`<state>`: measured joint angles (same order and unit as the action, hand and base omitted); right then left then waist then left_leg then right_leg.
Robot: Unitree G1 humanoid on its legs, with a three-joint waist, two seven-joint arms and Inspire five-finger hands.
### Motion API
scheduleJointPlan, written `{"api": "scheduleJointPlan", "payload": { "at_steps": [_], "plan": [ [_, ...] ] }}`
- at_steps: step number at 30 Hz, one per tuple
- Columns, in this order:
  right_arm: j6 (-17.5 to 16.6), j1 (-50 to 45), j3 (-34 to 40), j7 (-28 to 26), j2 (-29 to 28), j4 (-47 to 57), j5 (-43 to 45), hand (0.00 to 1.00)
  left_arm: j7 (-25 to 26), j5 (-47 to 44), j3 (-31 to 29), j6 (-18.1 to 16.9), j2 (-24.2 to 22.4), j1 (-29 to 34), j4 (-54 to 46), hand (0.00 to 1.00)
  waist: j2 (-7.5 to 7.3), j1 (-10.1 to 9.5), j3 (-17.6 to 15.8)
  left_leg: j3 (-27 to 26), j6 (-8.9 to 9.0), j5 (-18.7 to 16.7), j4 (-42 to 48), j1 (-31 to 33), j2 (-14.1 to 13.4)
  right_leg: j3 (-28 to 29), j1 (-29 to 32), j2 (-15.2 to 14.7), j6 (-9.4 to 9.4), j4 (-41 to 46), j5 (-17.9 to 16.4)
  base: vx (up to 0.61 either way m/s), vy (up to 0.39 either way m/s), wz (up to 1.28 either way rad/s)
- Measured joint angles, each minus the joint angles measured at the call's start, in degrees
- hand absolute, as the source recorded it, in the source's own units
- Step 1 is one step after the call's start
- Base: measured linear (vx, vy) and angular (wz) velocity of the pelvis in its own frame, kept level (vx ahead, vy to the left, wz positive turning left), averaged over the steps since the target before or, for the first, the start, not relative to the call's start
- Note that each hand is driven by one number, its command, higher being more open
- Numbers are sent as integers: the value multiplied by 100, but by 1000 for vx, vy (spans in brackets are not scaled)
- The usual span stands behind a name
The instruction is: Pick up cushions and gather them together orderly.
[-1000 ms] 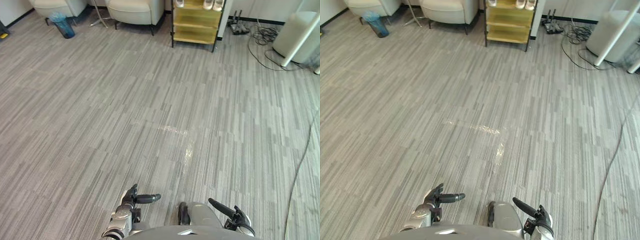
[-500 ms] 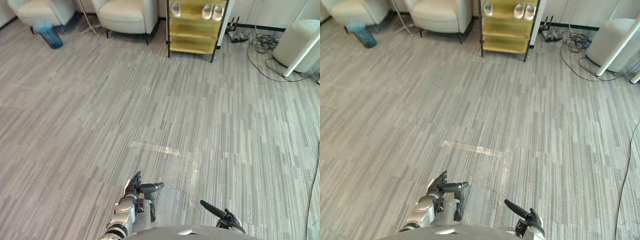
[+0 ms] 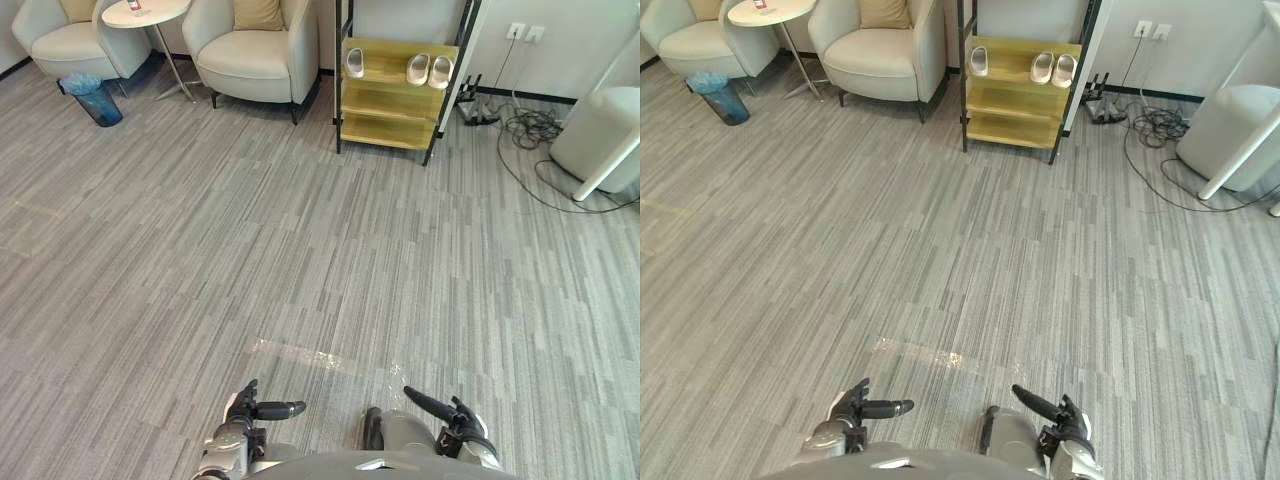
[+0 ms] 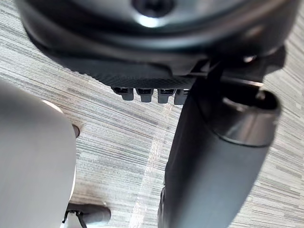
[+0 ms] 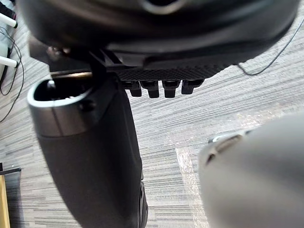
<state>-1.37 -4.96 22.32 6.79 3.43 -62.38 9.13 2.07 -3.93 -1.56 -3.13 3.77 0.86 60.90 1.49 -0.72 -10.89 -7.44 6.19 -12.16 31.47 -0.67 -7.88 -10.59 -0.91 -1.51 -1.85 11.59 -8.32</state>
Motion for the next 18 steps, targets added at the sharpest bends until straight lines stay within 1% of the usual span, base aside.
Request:
{"api": "scheduleJointPlan", "payload": {
  "at_steps": [1, 2, 3, 4, 5, 6, 7, 8, 9, 11, 14, 18],
  "plan": [
    [2, -55, 5, 9, 18, 4, 1, 100, 9, -9, -53, 2, -7, -1, -13, 100, 38, -32, -1, 9, -14, -297, -18, 72, -6, 67, -130, 6, 4, -86, 11, 170, 77, -31],
    [4, -78, 9, 16, 19, 3, 1, 100, 9, -8, -103, 2, -25, 13, -38, 100, 44, -38, 3, 29, -24, -414, -135, 126, 12, 127, -202, 0, 11, -130, 15, 145, 80, -56],
    [2, -65, 8, 14, 16, 5, 0, 100, 18, -26, -122, -8, -21, 41, -112, 100, 27, -76, -4, 224, -37, -441, -528, 216, 111, 283, -261, -41, 36, -155, 28, 130, 109, -66],
    [1, -38, 5, 15, 4, 16, -3, 100, 21, -37, -123, -12, -15, 24, -117, 100, 14, -85, -11, 480, -51, -390, -952, 305, 210, 393, -301, -84, 82, -182, 45, 81, 80, -73],
    [0, -42, 11, 13, 9, 21, -2, 100, 26, -56, -117, -12, -19, 22, -113, 100, 34, -74, 1, 687, -63, -126, -1419, 367, 254, 472, -364, -89, 188, -249, 52, 165, 184, -52],
    [5, -66, 14, 3, 65, 23, -3, 100, 44, -60, -107, -12, -70, 28, -96, 100, 140, -58, 34, 801, -60, 530, -1796, 417, 210, 521, -423, -8, 281, -310, 26, 130, 172, -39],
    [14, -74, 10, 9, 84, -4, -11, 100, 40, -64, -104, -9, -68, 28, -74, 100, 128, -71, 67, 796, -23, 607, -1702, 403, 233, 614, -450, -24, 353, -314, -10, 190, 202, -27],
    [21, -132, 8, 11, -25, 11, -14, 100, 52, -65, -102, -10, 8, 54, -67, 100, -36, -48, 154, 752, -95, 595, -1881, 290, 366, 650, -443, -179, 473, -299, -48, 170, 160, -18],
    [36, -153, 22, 1, -101, 11, -13, 100, 49, -63, -96, -11, 54, 42, -69, 100, -150, -48, 187, 680, -164, 635, -2017, 242, 469, 663, -420, -295, 530, -273, -98, 178, 146, -9],
    [60, -165, 18, 3, -124, 5, -19, 100, 45, -64, -55, -7, 106, 43, -49, 100, -231, -50, 196, 642, -229, 673, -2172, 125, 625, 692, -431, -448, 599, -272, -135, 129, 142, -5],
    [69, -191, 25, -17, -106, 7, -20, 100, 37, -73, 131, -6, 143, 63, 2, 100, -211, -51, 213, 614, -332, 732, -2430, -119, 815, 726, -547, -629, 683, -278, -176, 99, 109, 1],
    [67, -142, 19, -30, -84, -15, -22, 100, 34, -111, 287, -7, 173, 55, 15, 100, -195, -60, 225, 587, -348, 742, -2608, -256, 835, 751, -596, -641, 699, -325, -167, 61, 30, -2]
  ]
}}
